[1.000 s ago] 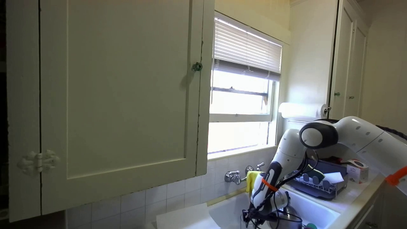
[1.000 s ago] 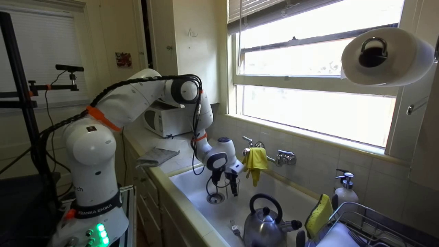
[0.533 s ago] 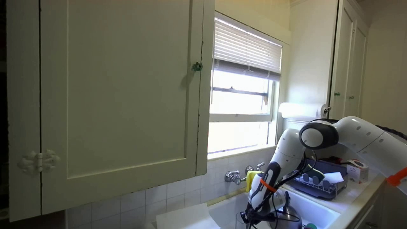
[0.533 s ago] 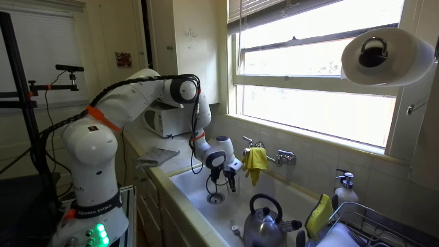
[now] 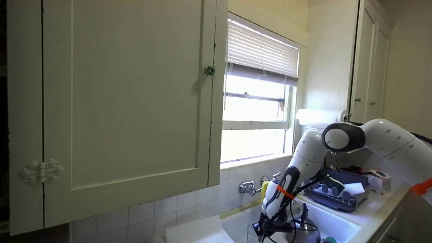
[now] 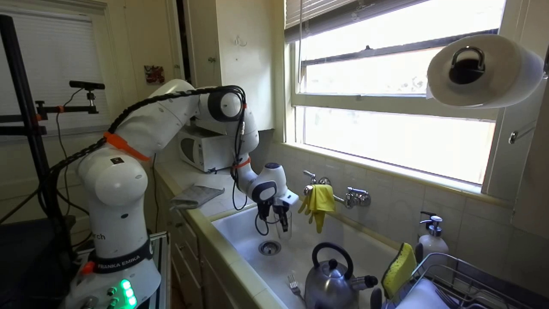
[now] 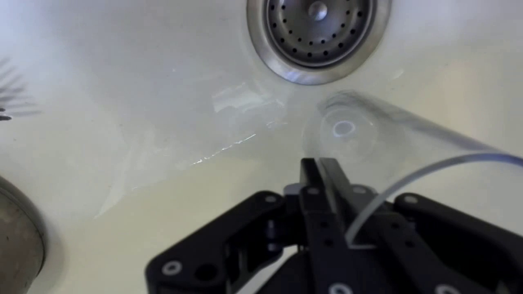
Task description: Take the glass cup out of the sink and put it on the dishrack.
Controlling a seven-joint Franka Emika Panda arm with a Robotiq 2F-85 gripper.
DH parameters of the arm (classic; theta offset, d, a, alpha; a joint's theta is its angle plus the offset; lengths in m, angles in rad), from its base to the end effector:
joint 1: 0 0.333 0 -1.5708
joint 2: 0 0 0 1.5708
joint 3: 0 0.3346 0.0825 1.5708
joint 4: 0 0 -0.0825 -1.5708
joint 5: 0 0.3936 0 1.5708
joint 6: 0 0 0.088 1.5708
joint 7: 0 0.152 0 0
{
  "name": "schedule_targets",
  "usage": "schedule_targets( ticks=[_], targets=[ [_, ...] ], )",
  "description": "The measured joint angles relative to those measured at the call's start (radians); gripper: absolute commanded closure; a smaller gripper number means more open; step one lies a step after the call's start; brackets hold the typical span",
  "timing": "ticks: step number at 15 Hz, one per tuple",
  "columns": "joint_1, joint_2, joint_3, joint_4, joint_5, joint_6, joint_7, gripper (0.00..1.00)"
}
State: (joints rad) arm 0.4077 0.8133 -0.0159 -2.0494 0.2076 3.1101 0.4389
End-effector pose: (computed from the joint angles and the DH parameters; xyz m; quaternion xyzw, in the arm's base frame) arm 0.5691 0.2159 0.0212 -0.9847 0.1224 -0.1085 0.0595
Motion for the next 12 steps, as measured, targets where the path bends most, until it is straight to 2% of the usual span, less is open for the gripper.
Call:
schedule_targets(
  ticks=[4,12],
  targets=[
    [0.004,-0.177,0.0,-0.161,0.0,0.0,-0.012,0.98],
    [0.017,-0.523,-0.092,-0.476,0.009,-0.059,0.082,0.98]
  ],
)
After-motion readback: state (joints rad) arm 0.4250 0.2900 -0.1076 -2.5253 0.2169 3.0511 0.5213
